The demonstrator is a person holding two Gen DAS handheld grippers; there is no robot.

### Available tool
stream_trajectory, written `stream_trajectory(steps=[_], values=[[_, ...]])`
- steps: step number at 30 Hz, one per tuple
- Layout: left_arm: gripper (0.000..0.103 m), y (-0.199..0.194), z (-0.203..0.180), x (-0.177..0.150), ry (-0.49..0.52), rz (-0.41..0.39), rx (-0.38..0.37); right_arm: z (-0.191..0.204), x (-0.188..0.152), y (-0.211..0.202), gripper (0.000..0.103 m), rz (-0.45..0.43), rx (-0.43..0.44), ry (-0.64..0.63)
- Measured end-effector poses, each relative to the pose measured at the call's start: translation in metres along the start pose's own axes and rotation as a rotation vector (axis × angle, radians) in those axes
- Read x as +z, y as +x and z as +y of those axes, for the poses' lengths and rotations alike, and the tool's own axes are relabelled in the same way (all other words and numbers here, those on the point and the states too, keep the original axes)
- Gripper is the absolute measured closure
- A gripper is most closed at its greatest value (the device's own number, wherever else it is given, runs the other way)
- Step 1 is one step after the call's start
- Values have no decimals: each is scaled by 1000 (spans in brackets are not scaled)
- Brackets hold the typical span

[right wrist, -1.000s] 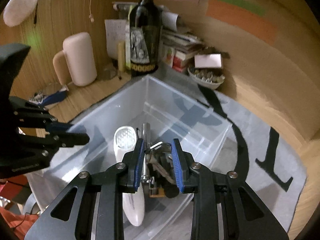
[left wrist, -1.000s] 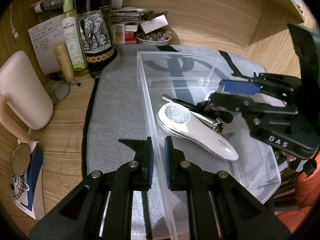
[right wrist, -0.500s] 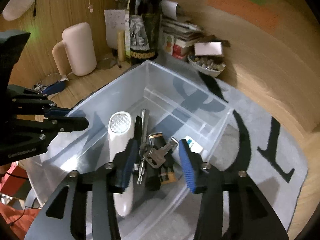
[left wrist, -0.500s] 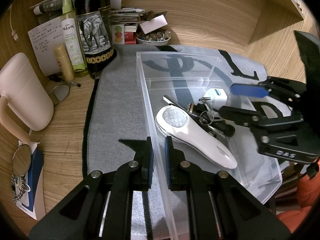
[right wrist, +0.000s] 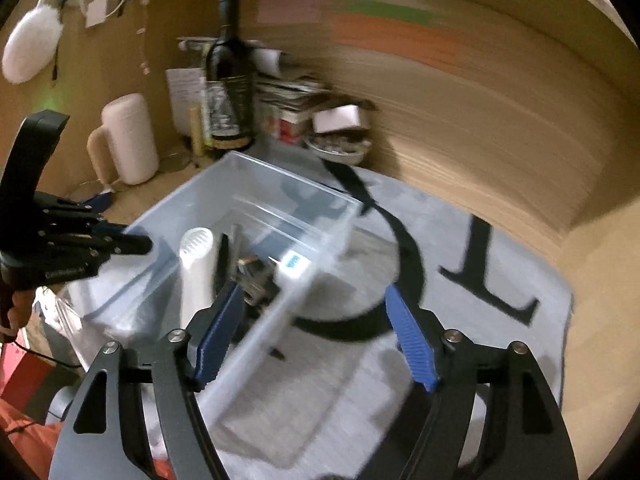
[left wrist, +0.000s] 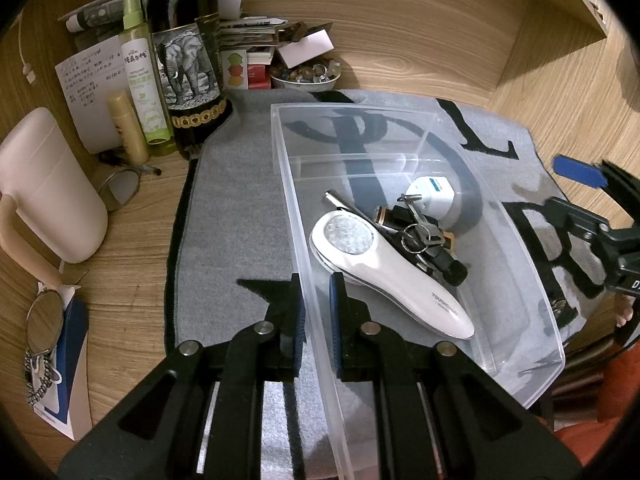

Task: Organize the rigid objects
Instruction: 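Reach the right tool to the black round grinder and grasp it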

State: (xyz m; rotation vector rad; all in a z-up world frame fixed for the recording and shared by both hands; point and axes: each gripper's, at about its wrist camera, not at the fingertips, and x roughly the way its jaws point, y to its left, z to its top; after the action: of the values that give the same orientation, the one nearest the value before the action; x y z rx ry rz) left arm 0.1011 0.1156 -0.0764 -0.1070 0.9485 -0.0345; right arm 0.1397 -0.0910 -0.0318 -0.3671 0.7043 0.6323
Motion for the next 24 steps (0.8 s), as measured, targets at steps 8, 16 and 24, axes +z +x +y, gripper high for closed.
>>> stream_trajectory(steps=[8,16,24], values=[[93,0,-1,0,4,0,5,-37,-49,-26,32,40,-99,137],[93,0,-1,0,6,-1,10,-35,-106,-22,32,128,-75,256],[93,0,-2,-1,10,-3,13,-27,-130,-5,72,181,-22,301]])
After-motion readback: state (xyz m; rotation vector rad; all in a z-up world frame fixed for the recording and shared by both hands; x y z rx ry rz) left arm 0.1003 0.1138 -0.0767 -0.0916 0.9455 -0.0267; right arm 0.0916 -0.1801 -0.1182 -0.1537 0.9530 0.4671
